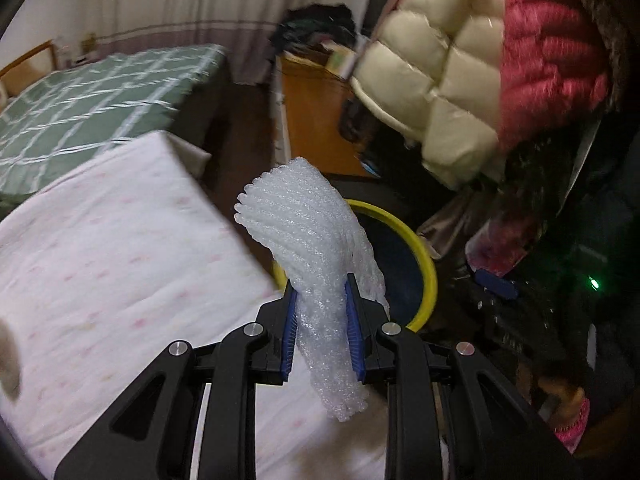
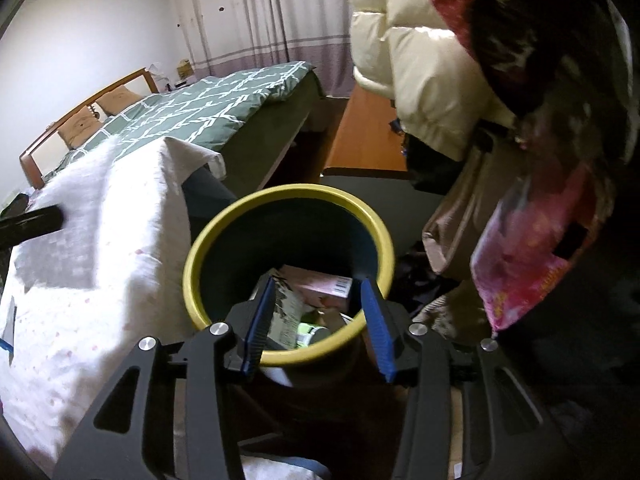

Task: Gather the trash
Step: 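Carry the foam mesh into the bin and open the left gripper, then grasp the white cup by its sides with the right gripper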

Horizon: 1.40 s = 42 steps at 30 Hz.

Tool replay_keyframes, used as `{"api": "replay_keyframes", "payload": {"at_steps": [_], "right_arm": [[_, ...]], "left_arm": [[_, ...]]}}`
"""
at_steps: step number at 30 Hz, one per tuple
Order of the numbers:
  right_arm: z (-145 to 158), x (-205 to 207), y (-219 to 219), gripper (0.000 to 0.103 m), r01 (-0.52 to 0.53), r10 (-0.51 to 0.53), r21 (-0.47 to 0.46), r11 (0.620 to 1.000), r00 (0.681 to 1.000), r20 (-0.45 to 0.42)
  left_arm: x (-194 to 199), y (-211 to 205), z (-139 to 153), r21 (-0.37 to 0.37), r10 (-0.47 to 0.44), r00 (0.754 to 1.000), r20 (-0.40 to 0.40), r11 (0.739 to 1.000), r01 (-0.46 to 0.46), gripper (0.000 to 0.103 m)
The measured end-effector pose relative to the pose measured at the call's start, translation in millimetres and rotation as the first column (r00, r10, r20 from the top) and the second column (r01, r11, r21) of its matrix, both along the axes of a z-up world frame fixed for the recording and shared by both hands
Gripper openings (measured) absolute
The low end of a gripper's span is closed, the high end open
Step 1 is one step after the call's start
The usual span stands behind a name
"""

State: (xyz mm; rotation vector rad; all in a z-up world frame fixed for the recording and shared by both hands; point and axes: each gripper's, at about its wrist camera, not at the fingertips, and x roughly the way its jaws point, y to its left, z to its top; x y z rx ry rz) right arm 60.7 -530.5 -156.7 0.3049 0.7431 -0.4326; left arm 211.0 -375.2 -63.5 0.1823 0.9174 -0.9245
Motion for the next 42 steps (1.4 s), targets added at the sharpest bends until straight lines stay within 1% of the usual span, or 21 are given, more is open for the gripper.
{"api": "replay_keyframes", "payload": {"at_steps": [2, 4, 5, 7, 9, 12, 14, 16, 17, 18, 19, 21, 24, 27, 30, 31, 33, 36, 39, 41, 42], "right_arm": [[-2.4, -4.3, -4.6, 0.043, 0.006, -0.006, 0.004, 1.000, 1.000, 0.000], [-3.8, -9.1, -9.9, 0.043, 0.019, -0.019, 0.003, 1.000, 1.000, 0.002], [-4.2, -10.7, -12.3, 0.043, 0.025, -0.025, 0.004, 1.000, 1.000, 0.003], [-5.8, -14.9, -17.3, 0.044, 0.034, -0.034, 0.011, 0.999, 0.999, 0.005], [-8.5, -18.3, -21.1, 0.044, 0.040, -0.040, 0.016, 0.999, 0.999, 0.002], [-12.9, -24.0, -27.3, 0.045, 0.051, -0.051, 0.023, 0.998, 0.999, -0.005], [-15.0, -25.6, -29.6, 0.045, 0.057, -0.057, 0.025, 0.998, 0.998, -0.008], [-15.3, -26.4, -30.2, 0.045, 0.059, -0.059, 0.025, 0.998, 0.998, -0.009], [-15.7, -27.9, -30.3, 0.045, 0.060, -0.060, 0.024, 0.998, 0.998, -0.010], [-15.9, -28.7, -29.8, 0.045, 0.061, -0.061, 0.024, 0.998, 0.998, -0.010], [-16.4, -28.6, -29.1, 0.045, 0.063, -0.062, 0.023, 0.998, 0.998, -0.011], [-17.1, -29.7, -27.8, 0.045, 0.065, -0.064, 0.024, 0.998, 0.998, -0.013], [-18.0, -33.0, -26.4, 0.045, 0.064, -0.064, 0.027, 0.998, 0.998, -0.014], [-16.3, -31.8, -22.9, 0.045, 0.060, -0.059, 0.033, 0.998, 0.998, -0.013], [-14.1, -29.4, -19.2, 0.045, 0.050, -0.050, 0.032, 0.998, 0.999, -0.010], [-11.7, -27.1, -15.7, 0.045, 0.041, -0.041, 0.032, 0.999, 0.999, -0.005], [-7.7, -22.6, -8.1, 0.046, 0.020, -0.020, 0.029, 0.999, 1.000, 0.004], [-2.3, -13.2, 7.0, 0.048, -0.021, 0.020, 0.019, 1.000, 1.000, 0.013], [4.3, 4.2, 31.0, 0.048, -0.091, 0.091, 0.010, 0.996, 0.996, 0.017], [8.3, 14.9, 46.8, 0.048, -0.132, 0.132, 0.004, 0.991, 0.991, 0.018], [10.9, 22.6, 58.1, 0.048, -0.162, 0.162, 0.002, 0.987, 0.987, 0.020]], "left_arm": [[2.0, -28.4, -13.0, 0.030, -0.023, 1.000, -0.018, 0.999, 0.024, 0.022], [4.6, -49.2, -25.1, 0.054, -0.034, 0.999, -0.036, 0.998, 0.036, 0.023], [6.0, -59.1, -32.3, 0.072, -0.040, 0.998, -0.041, 0.996, 0.043, 0.026], [8.1, -73.7, -45.1, 0.094, -0.046, 0.998, -0.045, 0.994, 0.050, 0.026], [9.7, -92.0, -56.6, 0.117, -0.052, 0.997, -0.054, 0.991, 0.058, 0.032], [9.6, -113.7, -70.9, 0.140, -0.062, 0.996, -0.065, 0.988, 0.071, 0.034], [9.3, -118.6, -76.5, 0.146, -0.066, 0.995, -0.072, 0.986, 0.076, 0.038], [8.3, -126.4, -81.1, 0.153, -0.072, 0.994, -0.080, 0.985, 0.084, 0.038], [7.3, -127.8, -81.3, 0.152, -0.075, 0.994, -0.082, 0.985, 0.086, 0.048], [6.7, -129.2, -80.5, 0.150, -0.075, 0.994, -0.078, 0.985, 0.086, 0.067], [6.9, -133.7, -80.0, 0.148, -0.072, 0.995, -0.068, 0.986, 0.081, 0.074], [5.8, -130.5, -74.1, 0.143, -0.071, 0.996, -0.045, 0.987, 0.076, 0.076], [6.7, -125.1, -67.3, 0.134, -0.064, 0.997, -0.044, 0.989, 0.069, 0.076], [3.5, -111.6, -53.6, 0.110, -0.058, 0.998, -0.033, 0.992, 0.061, 0.076], [-7.4, -86.3, -29.2, 0.075, -0.037, 0.999, 0.023, 0.997, 0.035, 0.077], [-10.1, -78.0, -23.1, 0.061, -0.029, 0.999, 0.033, 0.998, 0.027, 0.079], [-17.7, -51.2, -6.8, 0.023, 0.002, 0.998, 0.056, 1.000, -0.003, 0.087], [-30.8, 0.3, 16.4, -0.022, 0.066, 0.993, 0.097, 0.998, -0.064, 0.092], [-40.1, 53.7, 32.9, -0.056, 0.162, 0.978, 0.133, 0.986, -0.156, 0.094], [-43.9, 92.5, 41.2, -0.075, 0.236, 0.961, 0.146, 0.971, -0.227, 0.094], [-45.6, 116.4, 44.8, -0.085, 0.285, 0.946, 0.152, 0.958, -0.275, 0.095]]}}
